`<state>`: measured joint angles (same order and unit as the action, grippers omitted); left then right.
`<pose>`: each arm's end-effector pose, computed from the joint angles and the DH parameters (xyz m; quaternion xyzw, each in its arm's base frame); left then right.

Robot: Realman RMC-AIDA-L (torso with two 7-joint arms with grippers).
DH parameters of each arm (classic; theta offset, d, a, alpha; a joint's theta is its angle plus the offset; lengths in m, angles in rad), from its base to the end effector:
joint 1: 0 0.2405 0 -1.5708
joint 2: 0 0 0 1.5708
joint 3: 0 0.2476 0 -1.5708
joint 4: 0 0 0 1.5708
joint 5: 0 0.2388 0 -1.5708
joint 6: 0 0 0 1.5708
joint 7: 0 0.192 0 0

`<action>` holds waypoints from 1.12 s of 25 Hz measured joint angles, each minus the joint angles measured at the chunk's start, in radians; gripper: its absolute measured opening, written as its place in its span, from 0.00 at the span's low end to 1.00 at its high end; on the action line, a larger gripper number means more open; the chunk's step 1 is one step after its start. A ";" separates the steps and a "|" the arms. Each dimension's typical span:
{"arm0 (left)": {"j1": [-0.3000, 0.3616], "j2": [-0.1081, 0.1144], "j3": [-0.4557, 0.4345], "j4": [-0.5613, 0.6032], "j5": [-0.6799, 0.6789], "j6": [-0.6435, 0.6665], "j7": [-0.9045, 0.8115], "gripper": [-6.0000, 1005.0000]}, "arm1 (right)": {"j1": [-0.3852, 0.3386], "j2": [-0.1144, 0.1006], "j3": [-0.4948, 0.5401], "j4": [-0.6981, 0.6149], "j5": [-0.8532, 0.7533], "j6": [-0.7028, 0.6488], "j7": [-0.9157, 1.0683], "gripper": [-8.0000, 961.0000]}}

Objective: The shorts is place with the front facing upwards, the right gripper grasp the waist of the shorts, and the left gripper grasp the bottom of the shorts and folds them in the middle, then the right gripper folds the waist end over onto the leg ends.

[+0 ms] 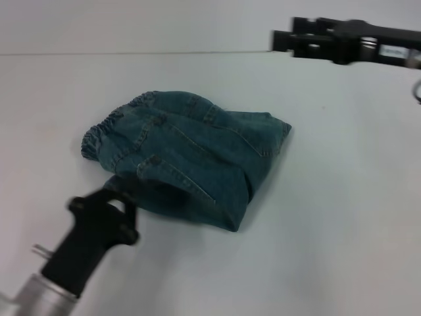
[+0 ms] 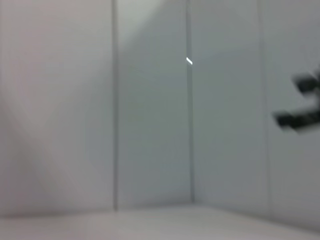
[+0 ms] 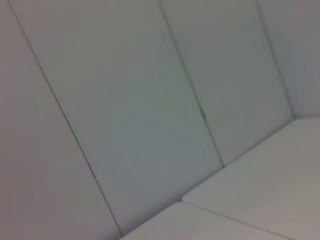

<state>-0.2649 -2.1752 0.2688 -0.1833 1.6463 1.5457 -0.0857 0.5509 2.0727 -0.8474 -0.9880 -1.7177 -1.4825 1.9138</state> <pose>-0.2816 0.2515 -0.1232 -0.7826 -0.1753 -0.3751 0.4648 0.1599 0.4195 0.0331 -0.8868 0.2833 0.3364 0.1421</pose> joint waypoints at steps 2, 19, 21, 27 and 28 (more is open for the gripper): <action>0.019 0.000 -0.040 0.031 0.002 0.070 -0.081 0.01 | -0.050 0.001 0.028 0.000 0.018 -0.030 -0.067 0.99; -0.039 0.008 0.248 0.785 0.158 0.136 -1.118 0.44 | -0.211 0.013 0.009 -0.014 -0.134 -0.213 -0.354 0.99; -0.044 0.008 0.254 0.792 0.162 0.136 -1.124 0.48 | -0.208 0.013 0.009 -0.014 -0.135 -0.213 -0.354 0.99; -0.048 0.008 0.258 0.806 0.164 0.132 -1.136 0.60 | -0.205 0.014 0.002 -0.014 -0.136 -0.213 -0.354 0.99; -0.048 0.009 0.258 0.809 0.165 0.133 -1.139 0.62 | -0.205 0.014 -0.002 -0.016 -0.137 -0.213 -0.352 0.99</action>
<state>-0.3127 -2.1663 0.5265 0.6254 1.8109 1.6783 -1.2246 0.3458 2.0862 -0.8497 -1.0042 -1.8542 -1.6957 1.5618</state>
